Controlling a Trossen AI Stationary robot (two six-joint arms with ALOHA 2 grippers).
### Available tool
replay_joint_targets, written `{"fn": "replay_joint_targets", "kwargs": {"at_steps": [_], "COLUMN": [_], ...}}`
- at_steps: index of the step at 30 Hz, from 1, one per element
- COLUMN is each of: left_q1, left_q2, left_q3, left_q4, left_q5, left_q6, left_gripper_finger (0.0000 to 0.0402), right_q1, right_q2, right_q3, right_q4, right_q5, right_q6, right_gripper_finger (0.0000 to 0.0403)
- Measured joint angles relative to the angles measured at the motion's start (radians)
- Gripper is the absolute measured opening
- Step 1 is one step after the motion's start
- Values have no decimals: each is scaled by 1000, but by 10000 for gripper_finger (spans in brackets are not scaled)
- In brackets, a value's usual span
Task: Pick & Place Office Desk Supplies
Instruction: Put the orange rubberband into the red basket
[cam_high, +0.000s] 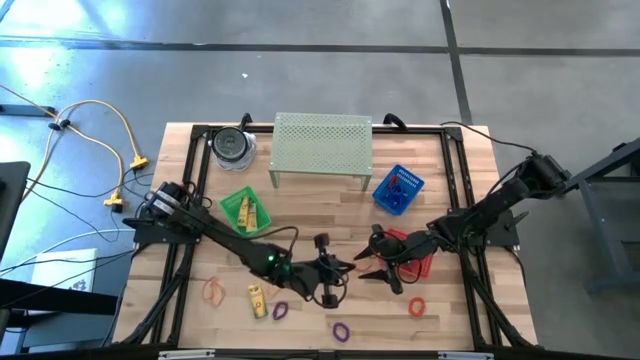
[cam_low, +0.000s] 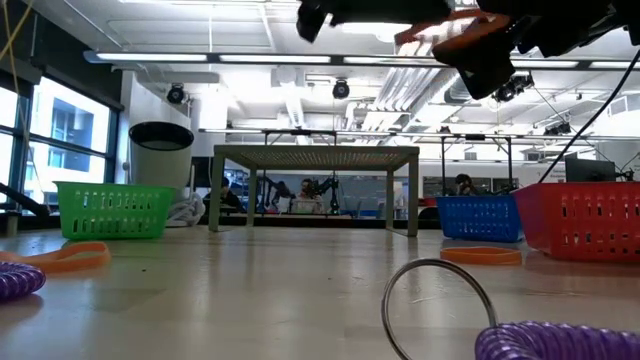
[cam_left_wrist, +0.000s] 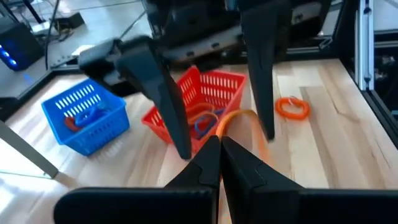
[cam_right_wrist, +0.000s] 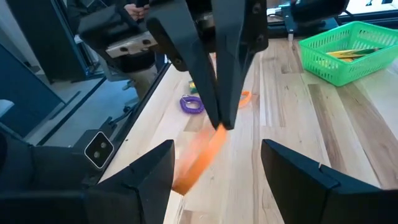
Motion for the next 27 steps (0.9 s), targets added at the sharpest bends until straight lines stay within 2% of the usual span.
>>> {"fn": "replay_joint_targets", "kwargs": {"at_steps": [10,14,19,25,27], "left_q1": [16,16,16,13,13], "left_q2": [0,0,0,0,0], "left_q3": [8,8,8,8,8], "left_q4": [-5,-6,-7,-8,-9], "left_q5": [0,1,1,1,1], "left_q6": [10,10,9,7,-7], "left_gripper_finger": [1,1,1,1,1], "right_q1": [0,0,0,0,0], "right_q2": [0,0,0,0,0], "right_q3": [0,0,0,0,1], "right_q4": [-1,-2,-4,-13,-21], "right_q5": [0,0,0,0,-12], "right_q6": [-11,-27,-42,-68,-83], "right_gripper_finger": [228,210,150,37,11]}}
